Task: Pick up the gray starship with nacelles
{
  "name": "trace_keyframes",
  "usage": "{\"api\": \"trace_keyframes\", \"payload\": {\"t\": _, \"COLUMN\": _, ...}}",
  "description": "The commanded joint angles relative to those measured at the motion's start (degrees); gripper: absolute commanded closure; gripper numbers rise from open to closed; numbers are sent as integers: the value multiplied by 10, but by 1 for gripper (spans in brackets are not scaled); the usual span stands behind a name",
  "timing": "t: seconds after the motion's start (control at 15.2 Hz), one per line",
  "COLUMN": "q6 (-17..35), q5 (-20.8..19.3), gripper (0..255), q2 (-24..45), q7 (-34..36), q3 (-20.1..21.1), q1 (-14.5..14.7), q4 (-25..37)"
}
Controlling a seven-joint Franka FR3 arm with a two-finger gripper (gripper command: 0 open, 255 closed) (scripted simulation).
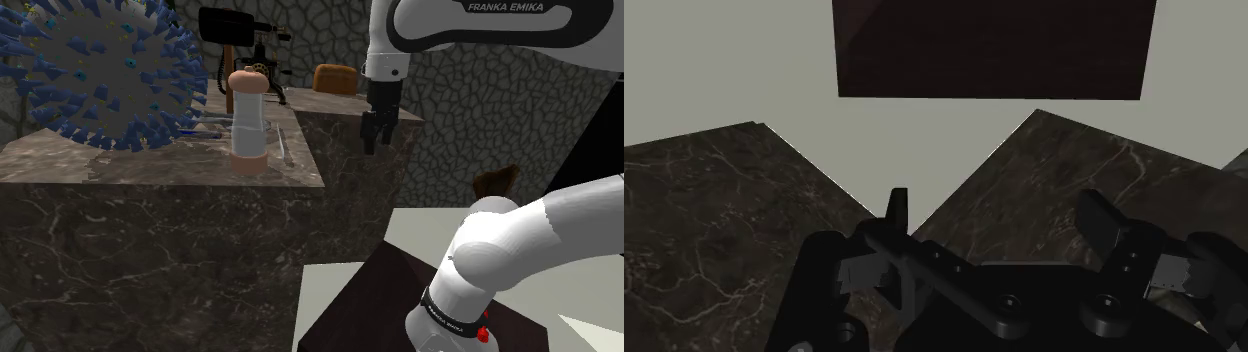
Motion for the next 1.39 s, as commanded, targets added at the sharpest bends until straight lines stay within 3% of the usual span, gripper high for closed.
{"api": "trace_keyframes", "payload": {"t": 0.0, "q6": 0, "q5": 0, "gripper": 0, "q2": 0, "q7": 0, "q3": 0, "q1": 0, "q4": 0}}
{"api": "trace_keyframes", "payload": {"t": 0.66, "q6": 102, "q5": 85, "gripper": 0, "q2": 148, "q7": 131, "q3": 60, "q1": 12, "q4": 90}}
{"api": "trace_keyframes", "payload": {"t": 1.32, "q6": 174, "q5": 119, "gripper": 0, "q2": 316, "q7": 248, "q3": 104, "q1": 17, "q4": 243}}
